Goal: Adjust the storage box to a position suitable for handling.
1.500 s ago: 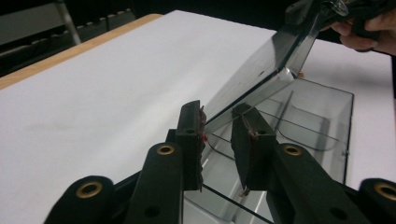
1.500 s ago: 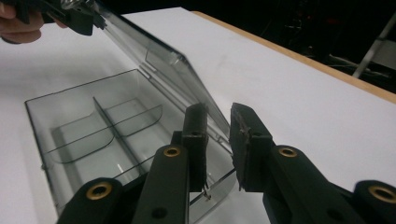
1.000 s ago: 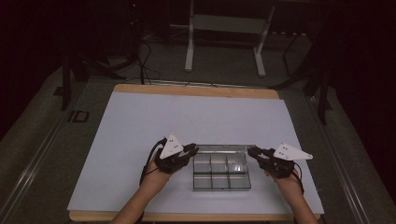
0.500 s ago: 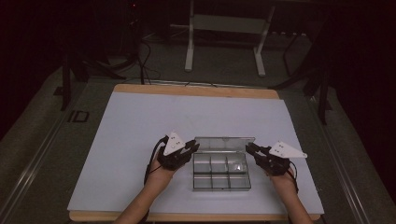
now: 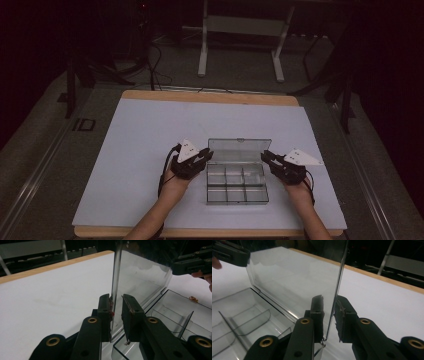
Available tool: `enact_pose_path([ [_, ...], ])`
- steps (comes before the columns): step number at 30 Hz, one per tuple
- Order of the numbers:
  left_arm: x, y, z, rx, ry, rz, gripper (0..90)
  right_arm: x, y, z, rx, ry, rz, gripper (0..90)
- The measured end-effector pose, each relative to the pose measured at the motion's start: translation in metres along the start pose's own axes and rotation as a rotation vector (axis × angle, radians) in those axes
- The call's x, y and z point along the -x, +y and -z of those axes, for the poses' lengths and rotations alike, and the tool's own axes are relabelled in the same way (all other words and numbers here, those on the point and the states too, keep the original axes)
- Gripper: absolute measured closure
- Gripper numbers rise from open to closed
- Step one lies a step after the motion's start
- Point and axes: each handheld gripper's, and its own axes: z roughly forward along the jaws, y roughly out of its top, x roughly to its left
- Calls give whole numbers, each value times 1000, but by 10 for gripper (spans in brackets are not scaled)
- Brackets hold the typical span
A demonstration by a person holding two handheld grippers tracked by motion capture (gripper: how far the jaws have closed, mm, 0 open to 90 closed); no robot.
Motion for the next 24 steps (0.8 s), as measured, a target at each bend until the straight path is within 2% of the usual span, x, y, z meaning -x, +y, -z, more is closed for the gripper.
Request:
enact_pose_path([
  [9,-2,-3,-5,-5,7,22,776,1,-2,-5,-13,-12,-33,771],
  [15,-5,-3,-9,-16,11,47,775,1,-3,-10,-45,-20,-50,759],
  [24,-7,-6,-14,-23,13,57,756,1,-3,-14,-56,-34,-84,757],
])
